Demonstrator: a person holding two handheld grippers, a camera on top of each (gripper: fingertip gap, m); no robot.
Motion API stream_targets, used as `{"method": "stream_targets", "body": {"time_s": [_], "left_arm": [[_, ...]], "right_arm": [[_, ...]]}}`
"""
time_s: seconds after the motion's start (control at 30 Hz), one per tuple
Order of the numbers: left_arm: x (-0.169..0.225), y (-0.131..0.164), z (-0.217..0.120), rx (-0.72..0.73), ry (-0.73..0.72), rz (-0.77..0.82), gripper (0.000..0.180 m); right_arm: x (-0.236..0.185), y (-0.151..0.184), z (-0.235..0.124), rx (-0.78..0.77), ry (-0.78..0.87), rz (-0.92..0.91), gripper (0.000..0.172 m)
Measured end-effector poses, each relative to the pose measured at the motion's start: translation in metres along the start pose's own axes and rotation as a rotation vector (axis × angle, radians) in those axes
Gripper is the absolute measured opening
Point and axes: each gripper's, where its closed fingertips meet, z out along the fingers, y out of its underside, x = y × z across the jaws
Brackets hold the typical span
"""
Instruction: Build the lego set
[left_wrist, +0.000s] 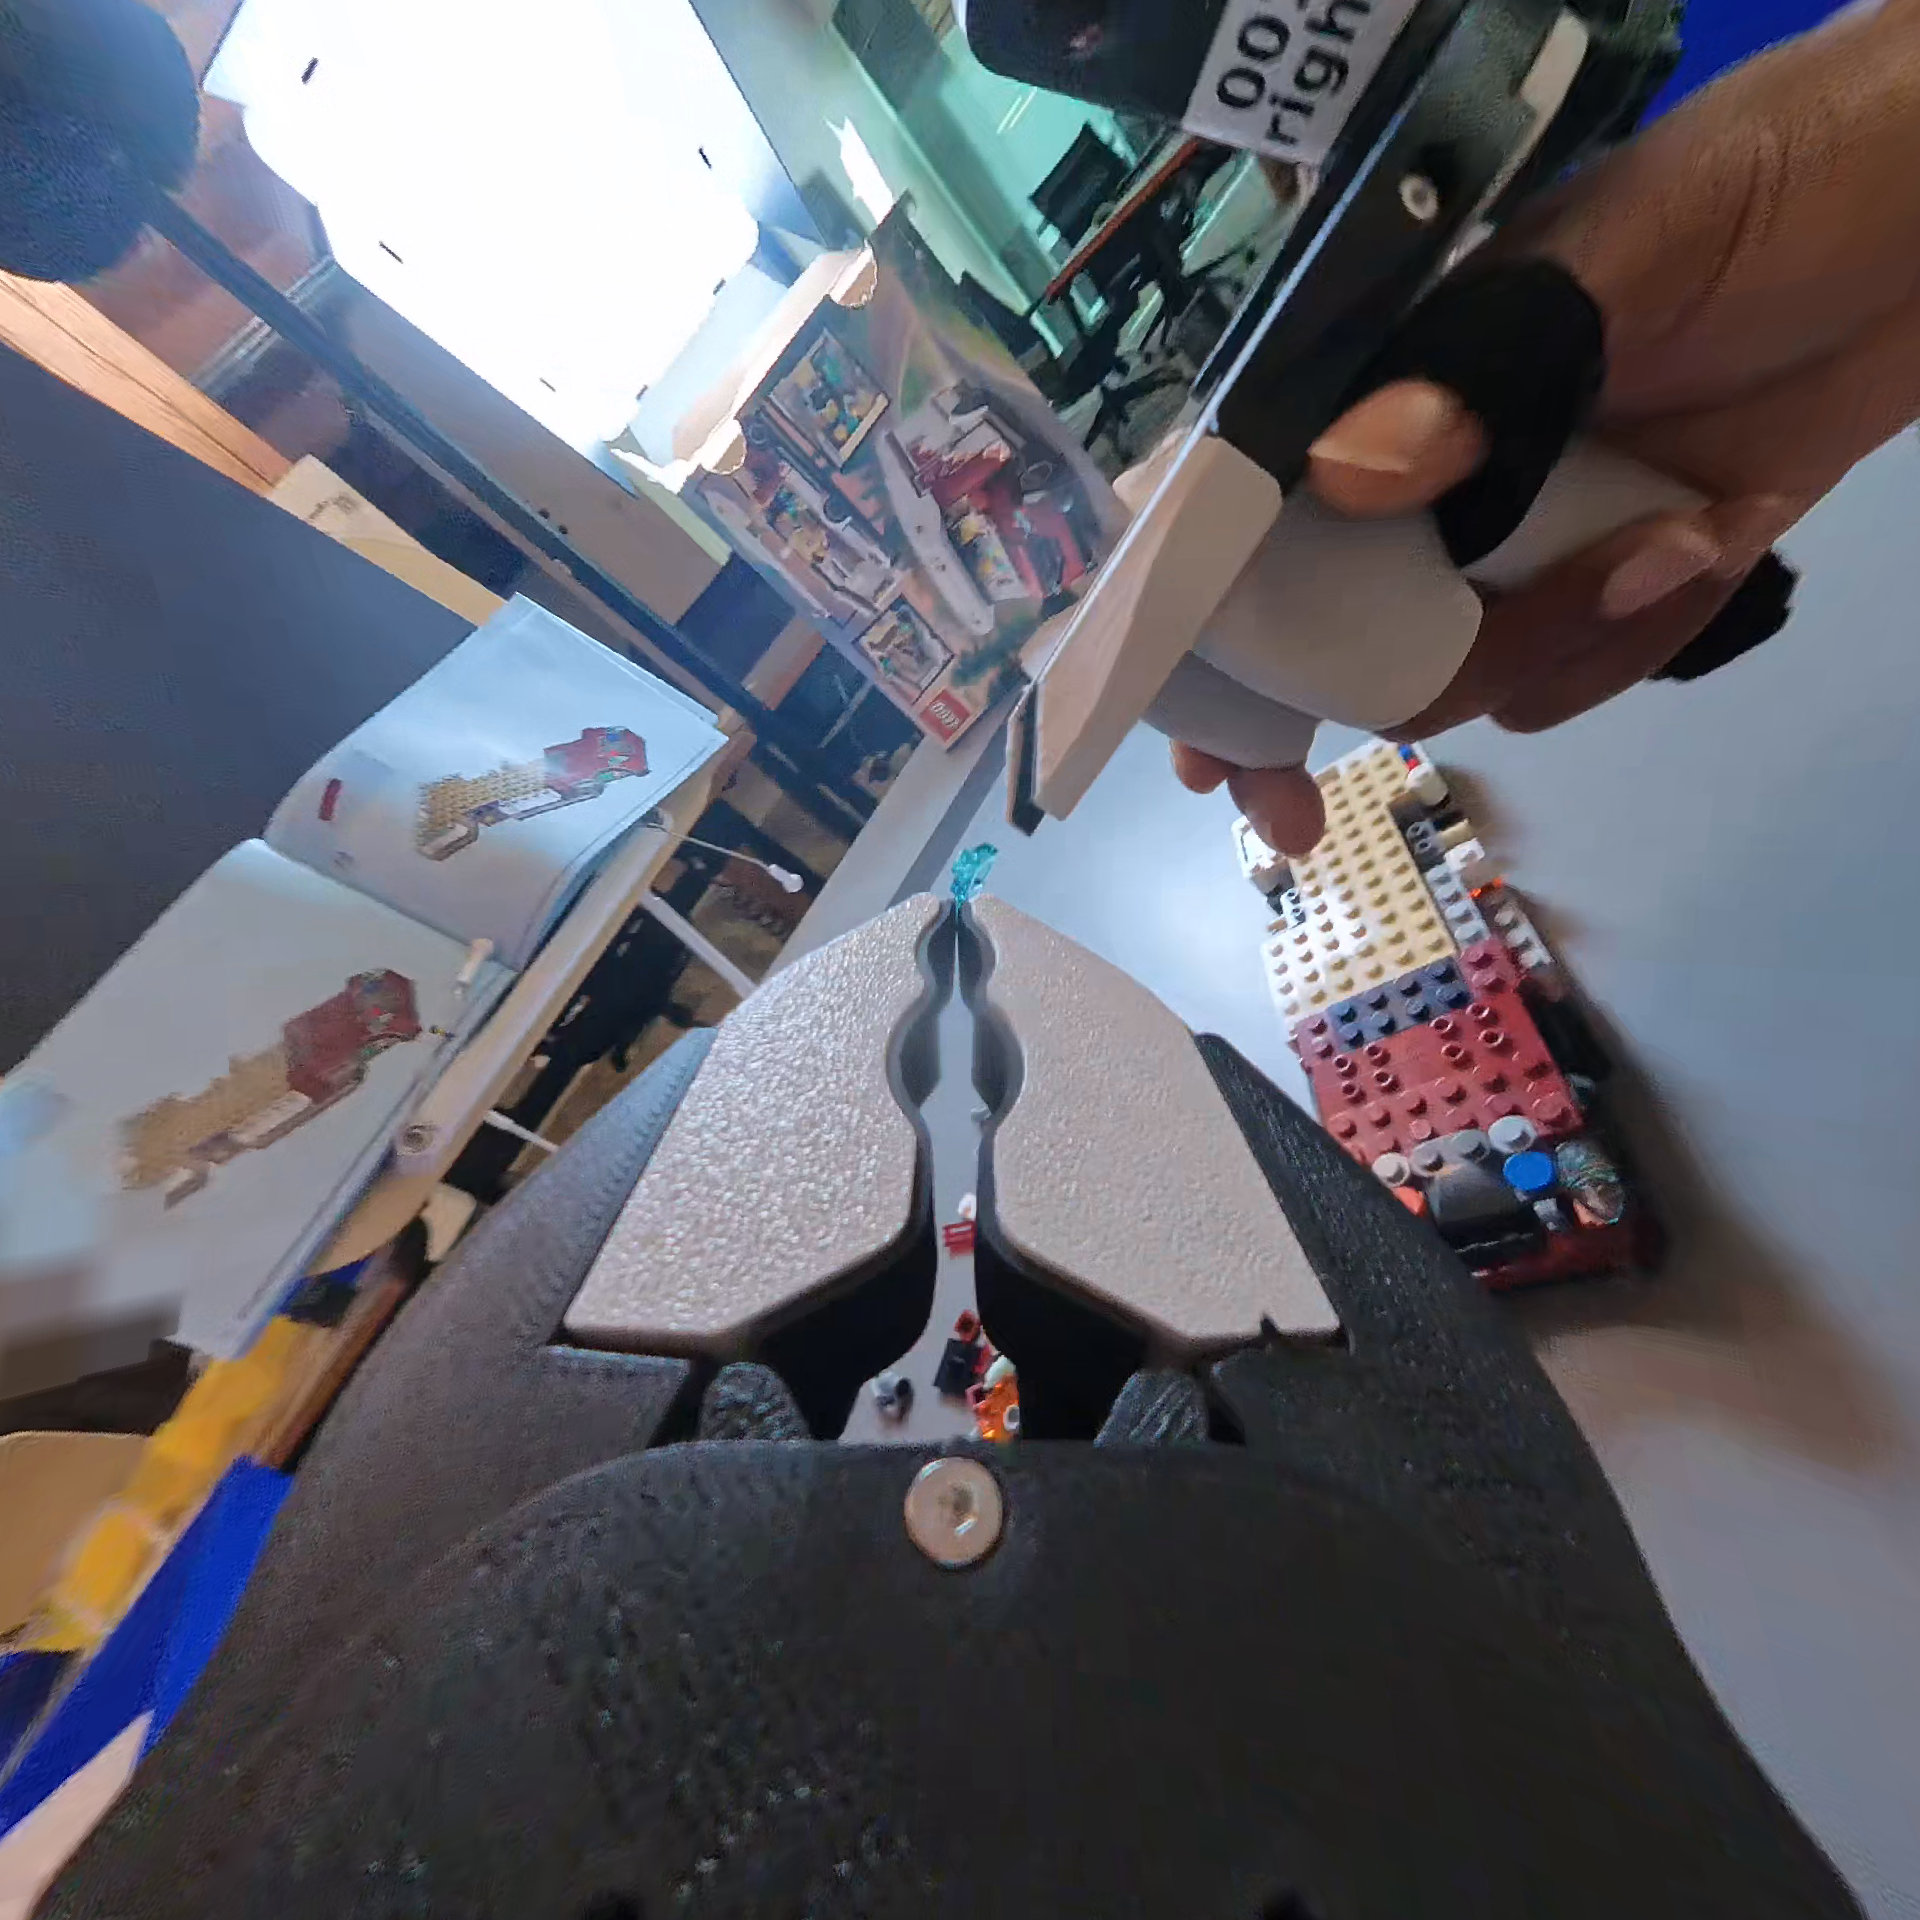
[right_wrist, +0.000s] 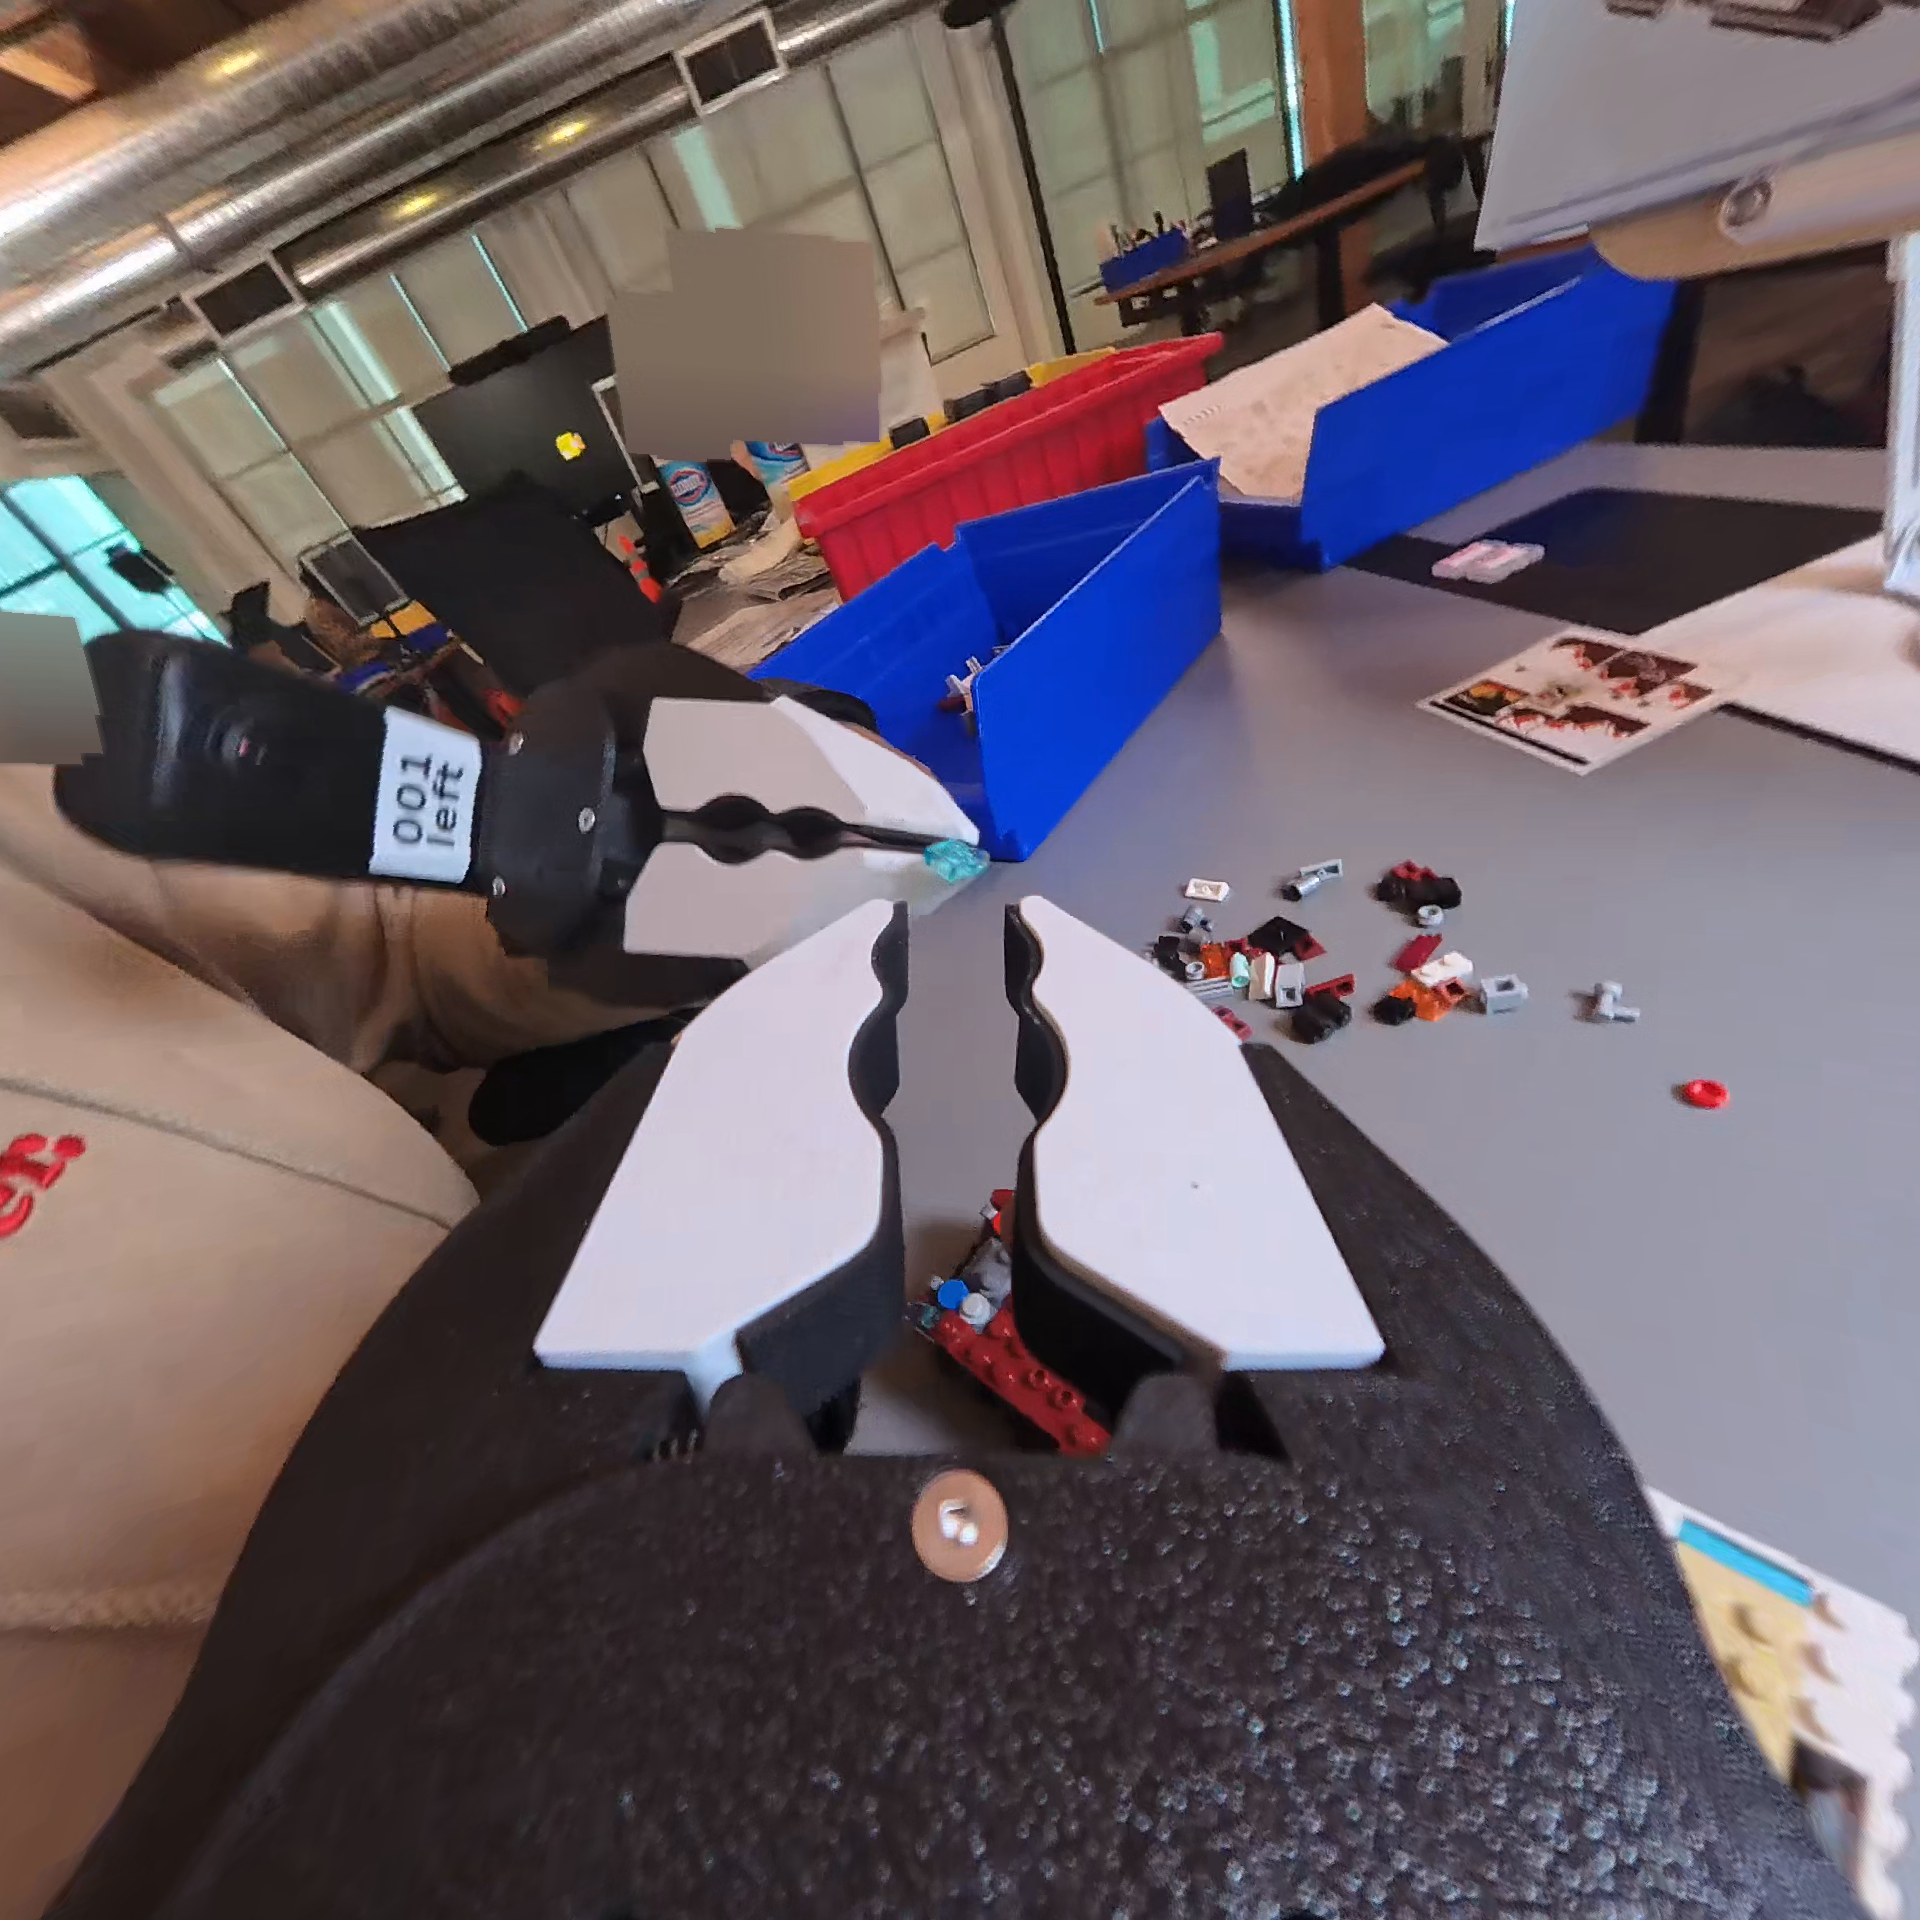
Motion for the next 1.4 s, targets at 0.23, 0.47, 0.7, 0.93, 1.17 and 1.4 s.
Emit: {"method": "stream_targets", "body": {"time_s": [0.23, 0.47, 0.7, 0.93, 1.17, 1.4], "left_arm": [[0.006, 0.009, 0.005, -0.09, -0.073, 0.207, 0.0], [0.009, 0.012, 0.007, -0.111, -0.094, 0.286, 0.0], [0.015, 0.012, 0.008, -0.105, -0.077, 0.298, 0.0], [0.028, -0.005, -0.001, 0.058, 0.411, -0.478, 0.026], [0.042, -0.023, -0.018, 0.176, 0.661, -0.634, 0.019], [0.05, -0.021, -0.018, 0.168, 0.693, -0.643, 0.007]], "right_arm": [[0.01, 0.008, 0.01, -0.014, 0.092, 0.089, 0.015], [0.01, 0.013, 0.012, -0.013, 0.052, 0.162, 0.013], [0.014, 0.015, 0.012, -0.033, 0.066, 0.139, 0.009], [-0.012, 0.013, -0.007, -0.129, -0.148, -0.273, 0.009], [-0.03, 0.023, -0.013, -0.138, -0.276, -0.356, 0.009], [-0.029, 0.032, -0.011, -0.155, -0.294, -0.347, 0.009]]}}
